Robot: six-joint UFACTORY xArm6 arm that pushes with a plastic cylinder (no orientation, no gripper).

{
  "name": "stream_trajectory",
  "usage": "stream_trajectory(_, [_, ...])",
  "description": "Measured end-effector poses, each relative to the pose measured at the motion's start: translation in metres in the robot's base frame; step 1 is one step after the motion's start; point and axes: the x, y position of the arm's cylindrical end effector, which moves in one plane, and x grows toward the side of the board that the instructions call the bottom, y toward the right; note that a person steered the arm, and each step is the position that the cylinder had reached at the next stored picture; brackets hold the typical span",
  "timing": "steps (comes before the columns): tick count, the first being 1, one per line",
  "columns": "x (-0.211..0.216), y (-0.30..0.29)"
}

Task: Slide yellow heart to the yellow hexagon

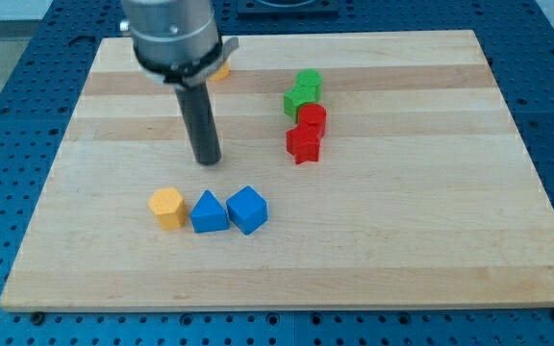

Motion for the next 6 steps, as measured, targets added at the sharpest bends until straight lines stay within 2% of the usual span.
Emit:
stream_trajectory(1, [-0.059, 0.000])
stream_trajectory(4, [-0.184, 0.037])
stream_trajectory(5, [-0.201, 0.021])
stream_trajectory(6, [-0.183, -0.003])
